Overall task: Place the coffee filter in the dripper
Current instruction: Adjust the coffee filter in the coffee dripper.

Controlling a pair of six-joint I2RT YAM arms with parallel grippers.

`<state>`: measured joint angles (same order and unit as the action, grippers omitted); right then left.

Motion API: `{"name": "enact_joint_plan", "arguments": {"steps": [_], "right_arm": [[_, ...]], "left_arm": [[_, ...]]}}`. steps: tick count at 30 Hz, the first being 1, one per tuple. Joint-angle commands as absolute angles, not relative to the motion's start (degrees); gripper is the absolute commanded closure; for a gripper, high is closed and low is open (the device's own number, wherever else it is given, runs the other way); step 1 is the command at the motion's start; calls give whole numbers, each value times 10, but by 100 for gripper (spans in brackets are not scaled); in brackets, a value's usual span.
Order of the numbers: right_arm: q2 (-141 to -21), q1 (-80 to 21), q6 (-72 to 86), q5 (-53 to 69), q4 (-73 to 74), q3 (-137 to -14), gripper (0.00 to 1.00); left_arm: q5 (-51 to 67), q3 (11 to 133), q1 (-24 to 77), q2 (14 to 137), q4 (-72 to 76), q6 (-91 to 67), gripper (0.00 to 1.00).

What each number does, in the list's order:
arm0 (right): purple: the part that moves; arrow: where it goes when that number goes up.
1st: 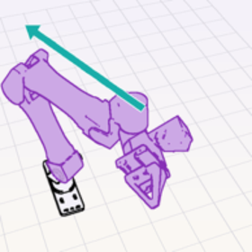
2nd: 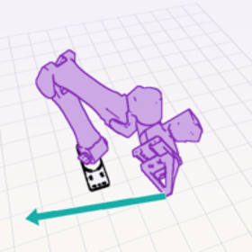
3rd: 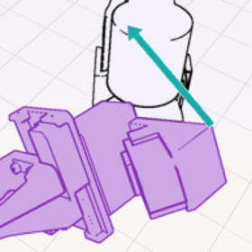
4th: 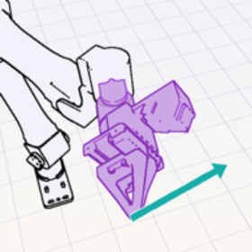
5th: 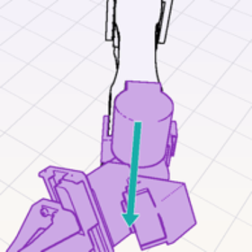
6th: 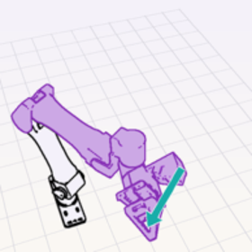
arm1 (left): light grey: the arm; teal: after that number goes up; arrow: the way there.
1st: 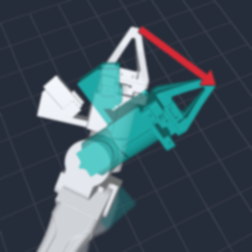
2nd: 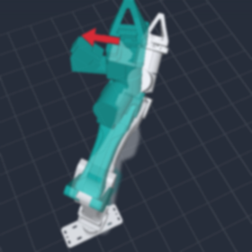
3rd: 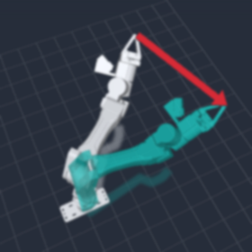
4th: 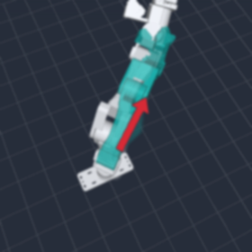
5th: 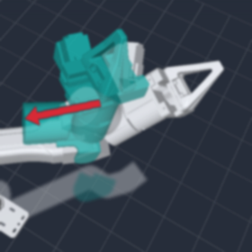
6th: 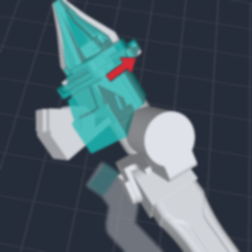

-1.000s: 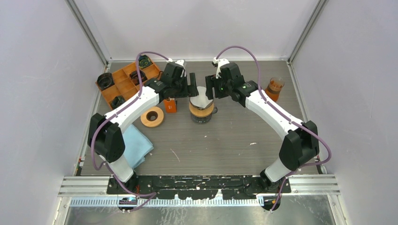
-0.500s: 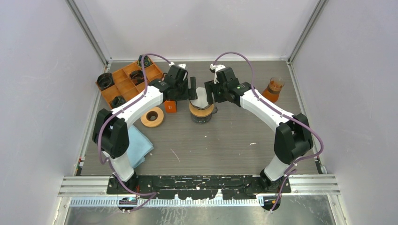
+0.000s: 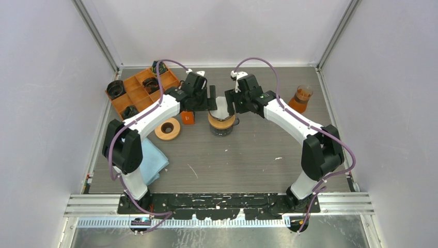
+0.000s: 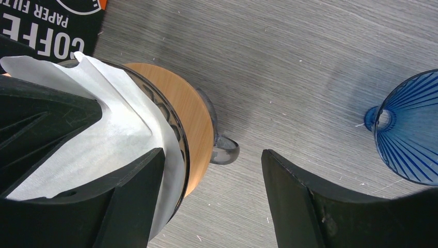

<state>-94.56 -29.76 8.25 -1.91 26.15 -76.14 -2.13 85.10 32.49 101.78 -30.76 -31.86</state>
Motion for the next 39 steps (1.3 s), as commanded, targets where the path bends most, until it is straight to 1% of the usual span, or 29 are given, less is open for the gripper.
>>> {"name": "enact_joint_plan", "arguments": {"steps": [1, 10, 26, 39], "right_arm": [[-949, -294, 75, -38, 241, -756, 25], [-948, -294, 78, -28, 240, -756, 25], [-862, -294, 90, 7, 190, -722, 23], [-833, -294, 100, 13, 157, -684, 22]], "left_arm": [[-29, 862, 322, 1012, -304, -309, 19], [-28, 856, 322, 1008, -304, -309, 19], [-22, 863, 322, 1005, -301, -307, 19], [-12, 865, 322, 996, -294, -311, 18]]}}
